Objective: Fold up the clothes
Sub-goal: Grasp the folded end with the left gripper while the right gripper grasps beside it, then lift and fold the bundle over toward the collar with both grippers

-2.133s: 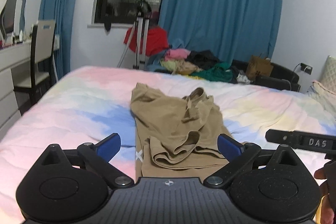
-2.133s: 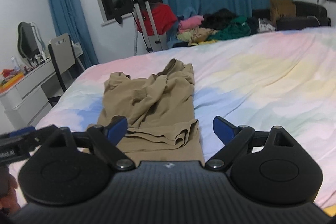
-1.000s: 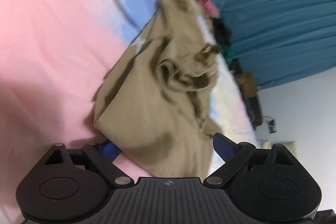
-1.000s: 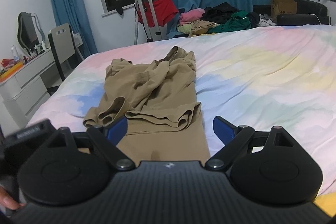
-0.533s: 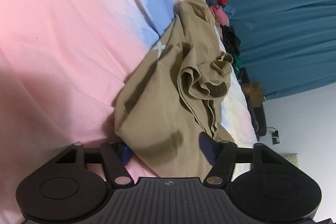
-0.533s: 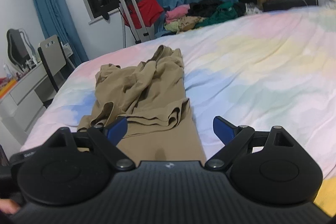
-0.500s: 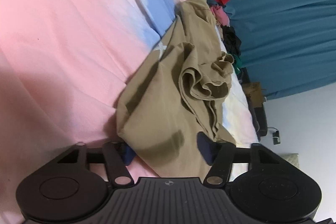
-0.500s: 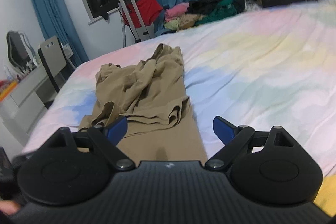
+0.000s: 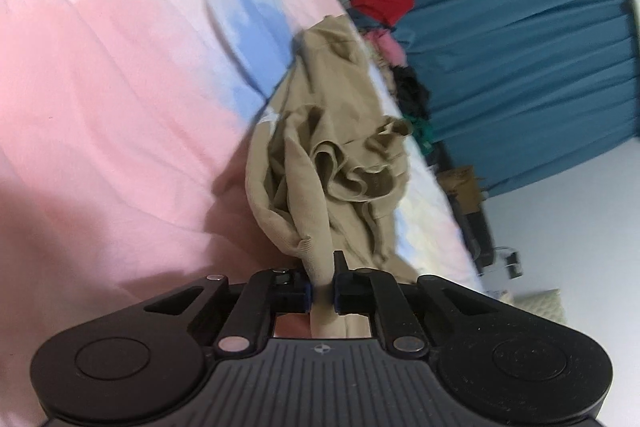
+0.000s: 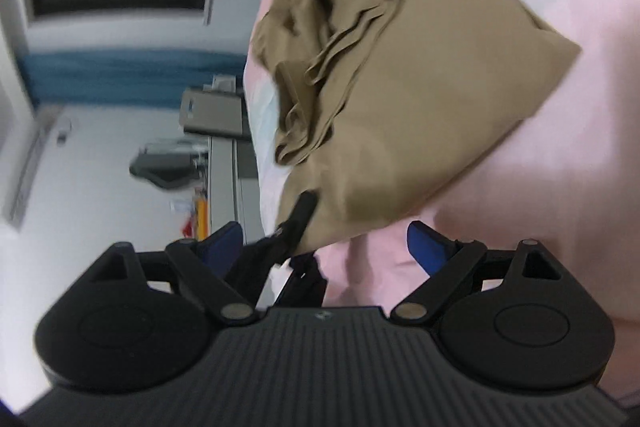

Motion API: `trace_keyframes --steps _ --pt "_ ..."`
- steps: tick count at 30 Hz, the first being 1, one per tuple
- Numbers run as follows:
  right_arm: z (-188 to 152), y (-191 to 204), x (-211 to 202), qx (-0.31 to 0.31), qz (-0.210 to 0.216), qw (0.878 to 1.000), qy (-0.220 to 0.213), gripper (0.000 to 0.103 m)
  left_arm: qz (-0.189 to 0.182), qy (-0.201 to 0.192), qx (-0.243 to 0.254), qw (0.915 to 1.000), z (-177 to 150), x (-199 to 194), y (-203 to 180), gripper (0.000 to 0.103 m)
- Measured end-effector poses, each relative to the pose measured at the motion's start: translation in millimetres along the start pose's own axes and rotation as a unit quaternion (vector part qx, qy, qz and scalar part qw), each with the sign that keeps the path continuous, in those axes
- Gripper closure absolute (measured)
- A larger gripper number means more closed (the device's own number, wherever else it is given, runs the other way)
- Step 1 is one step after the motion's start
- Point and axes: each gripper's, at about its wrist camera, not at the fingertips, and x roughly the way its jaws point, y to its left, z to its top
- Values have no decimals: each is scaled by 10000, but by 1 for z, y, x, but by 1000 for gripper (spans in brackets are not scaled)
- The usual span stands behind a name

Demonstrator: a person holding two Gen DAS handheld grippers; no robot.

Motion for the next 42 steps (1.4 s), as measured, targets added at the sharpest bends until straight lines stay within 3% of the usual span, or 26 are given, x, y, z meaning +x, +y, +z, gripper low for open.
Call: trace_keyframes --steps 5,6,10,14,17,23,30,42 --pt "7 -13 -13 357 -124 9966 -735 15 -329 -175 -61 9993 0 -5 -3 95" --pt "8 -17 -15 437 -156 9953 -846 24 -387 -203 -76 9990 0 -6 -4 95" --pt "14 -28 -19 619 -283 9910 -1155 38 -570 -298 -108 9979 1 -8 -5 95" --pt "15 -22 -18 276 -695 9875 -1388 77 -516 -290 -48 9982 1 -8 -6 95" --pt "13 -8 -24 -311 -902 9824 -1606 90 -468 -308 84 9984 0 -13 -10 96" --pt "11 36 -50 -1228 -667 9729 -1840 93 -502 -445 471 9966 9 -36 -40 96" --pt "4 88 -97 -1683 -496 9660 -1901 94 -529 -533 902 9931 -2 -78 -83 96" --pt "-71 100 -183 -2062 -328 9630 -1707 94 -472 -392 1147 9915 -79 -191 -97 96"
